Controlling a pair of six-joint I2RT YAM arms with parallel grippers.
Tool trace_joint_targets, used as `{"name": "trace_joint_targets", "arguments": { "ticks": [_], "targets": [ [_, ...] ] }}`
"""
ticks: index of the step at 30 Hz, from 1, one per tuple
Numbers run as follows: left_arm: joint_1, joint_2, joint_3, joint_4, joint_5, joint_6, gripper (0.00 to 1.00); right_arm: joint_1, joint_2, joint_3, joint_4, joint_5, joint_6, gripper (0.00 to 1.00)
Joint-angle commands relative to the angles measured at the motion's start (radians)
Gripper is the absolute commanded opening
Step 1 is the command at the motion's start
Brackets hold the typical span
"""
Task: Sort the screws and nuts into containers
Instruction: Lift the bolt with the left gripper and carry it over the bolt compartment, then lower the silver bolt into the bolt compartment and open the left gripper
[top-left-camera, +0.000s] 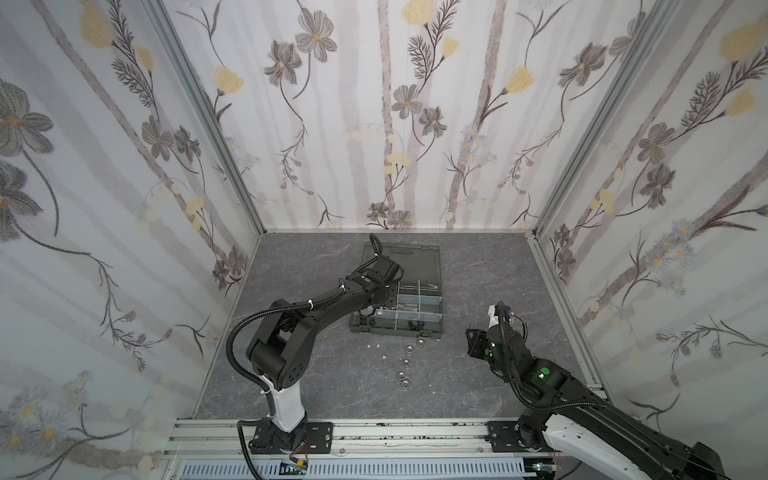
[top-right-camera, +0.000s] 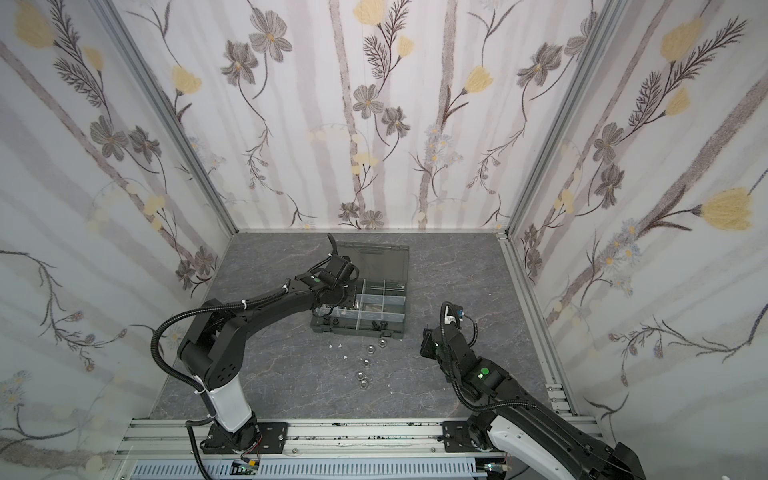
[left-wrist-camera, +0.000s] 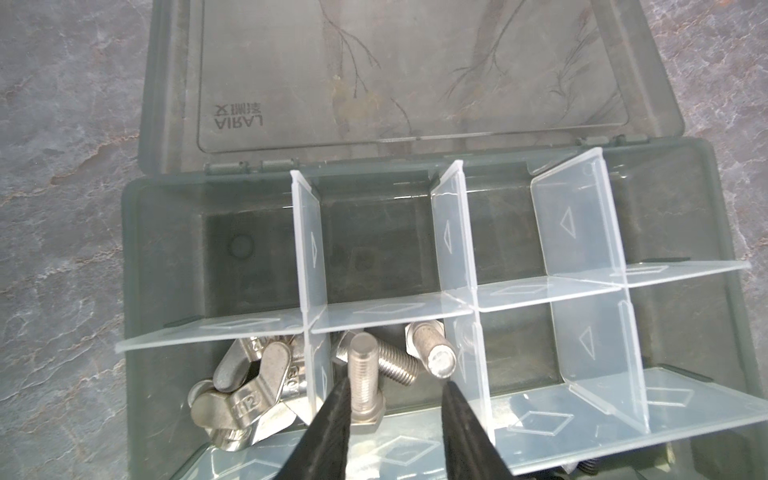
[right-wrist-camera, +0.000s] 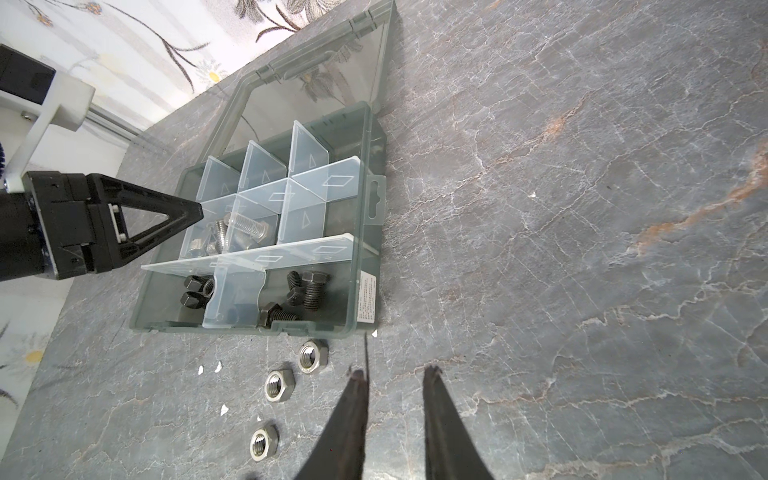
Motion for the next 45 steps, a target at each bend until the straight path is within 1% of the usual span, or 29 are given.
{"name": "trace_joint_targets", "arguments": {
  "ticks": [1, 29, 37, 45],
  "targets": [
    [0.003, -0.015, 0.000, 0.018, -0.016, 0.002, 0.40, 0.000, 0.000, 0.000, -0.004, 0.025, 0.009, 0.25],
    [0.005, -0.119, -0.074, 0.037, -0.007, -0.037, 0.41, 0.000, 0.000, -0.006, -0.008, 0.024, 0.009, 0.25],
    [0.004, -0.152, -0.096, 0.046, -0.010, -0.055, 0.41, 0.001, 0.022, 0.006, -0.008, 0.022, -0.001, 0.25],
    [0.006, -0.223, -0.161, 0.065, -0.038, -0.079, 0.44, 0.001, 0.078, 0.029, 0.006, -0.002, -0.014, 0.25]
  ]
}}
